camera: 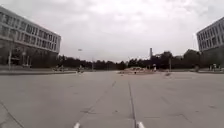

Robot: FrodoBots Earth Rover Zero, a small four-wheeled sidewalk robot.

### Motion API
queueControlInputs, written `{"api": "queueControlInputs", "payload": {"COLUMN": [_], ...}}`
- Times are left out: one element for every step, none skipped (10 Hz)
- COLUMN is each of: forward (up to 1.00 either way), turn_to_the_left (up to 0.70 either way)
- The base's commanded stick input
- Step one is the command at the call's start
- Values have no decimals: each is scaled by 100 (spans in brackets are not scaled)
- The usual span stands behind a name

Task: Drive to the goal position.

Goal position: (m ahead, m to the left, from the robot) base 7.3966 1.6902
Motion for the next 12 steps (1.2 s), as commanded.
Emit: {"api": "queueControlInputs", "payload": {"forward": [85,85,85,85,85,85,85,85,85,85,85,85], "turn_to_the_left": [0,0,0,0,0,0,0,0,0,0,0,0]}}
